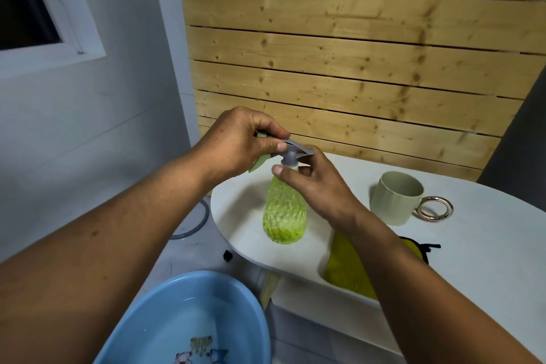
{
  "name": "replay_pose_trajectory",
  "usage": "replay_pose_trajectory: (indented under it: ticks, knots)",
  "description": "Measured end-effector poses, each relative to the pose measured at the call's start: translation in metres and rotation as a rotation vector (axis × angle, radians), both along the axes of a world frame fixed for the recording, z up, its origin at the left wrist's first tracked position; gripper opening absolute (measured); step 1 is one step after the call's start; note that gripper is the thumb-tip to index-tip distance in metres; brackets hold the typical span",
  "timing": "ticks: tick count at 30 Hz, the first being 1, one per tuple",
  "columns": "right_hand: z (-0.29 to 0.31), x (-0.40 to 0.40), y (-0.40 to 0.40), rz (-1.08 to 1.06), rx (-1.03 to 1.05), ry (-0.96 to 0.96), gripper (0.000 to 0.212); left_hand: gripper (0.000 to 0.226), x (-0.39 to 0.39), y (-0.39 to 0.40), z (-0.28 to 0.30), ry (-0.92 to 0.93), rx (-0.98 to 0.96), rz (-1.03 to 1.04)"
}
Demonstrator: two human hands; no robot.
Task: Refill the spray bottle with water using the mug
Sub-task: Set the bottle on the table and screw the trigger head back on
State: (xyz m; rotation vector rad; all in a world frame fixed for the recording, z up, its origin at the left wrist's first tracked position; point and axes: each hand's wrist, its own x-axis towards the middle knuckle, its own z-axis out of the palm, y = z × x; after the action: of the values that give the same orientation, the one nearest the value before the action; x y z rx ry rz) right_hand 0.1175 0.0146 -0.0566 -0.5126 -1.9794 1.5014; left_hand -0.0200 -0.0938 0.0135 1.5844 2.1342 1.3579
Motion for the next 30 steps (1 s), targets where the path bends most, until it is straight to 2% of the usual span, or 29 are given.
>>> replay_pose_trajectory:
  ticks: [2, 4, 7, 8, 12, 14, 18, 23, 26, 30]
  knots:
    - [0.006, 0.008, 0.006, 0.089, -0.003, -0.008, 0.032, 0.018, 0.000, 0.000, 0.000, 0.003, -0.004, -0.003]
    - [0.007, 0.008, 0.006, 0.059, -0.006, 0.016, 0.029, 0.018, 0.000, 0.001, 0.001, 0.016, -0.008, -0.002]
    - [0.004, -0.002, -0.003, -0.130, 0.057, -0.038, 0.044, 0.018, 0.001, 0.000, 0.002, 0.009, -0.009, -0.007]
    - [0.004, -0.004, -0.006, -0.134, 0.075, -0.044, 0.045, 0.018, 0.001, 0.000, 0.001, 0.010, -0.008, -0.006]
    - [0.012, 0.006, 0.001, 0.080, 0.067, -0.066, 0.033, 0.017, 0.000, -0.001, 0.000, 0.013, -0.008, -0.001]
    - [0.011, 0.007, 0.005, 0.077, 0.062, -0.048, 0.031, 0.018, 0.000, -0.001, 0.001, 0.014, -0.010, -0.001]
    - [0.005, -0.002, -0.001, -0.067, 0.066, -0.045, 0.049, 0.018, 0.001, -0.001, 0.003, 0.024, -0.023, -0.003]
    - [0.008, 0.008, 0.008, 0.109, 0.055, -0.050, 0.032, 0.020, 0.003, -0.001, 0.004, 0.039, -0.032, 0.013]
    - [0.004, 0.005, 0.011, 0.021, 0.091, -0.037, 0.029, 0.019, 0.001, -0.001, 0.004, 0.032, -0.035, 0.018]
    - [0.000, 0.001, 0.007, -0.091, 0.103, -0.055, 0.045, 0.018, 0.003, -0.002, 0.005, 0.029, -0.046, 0.017]
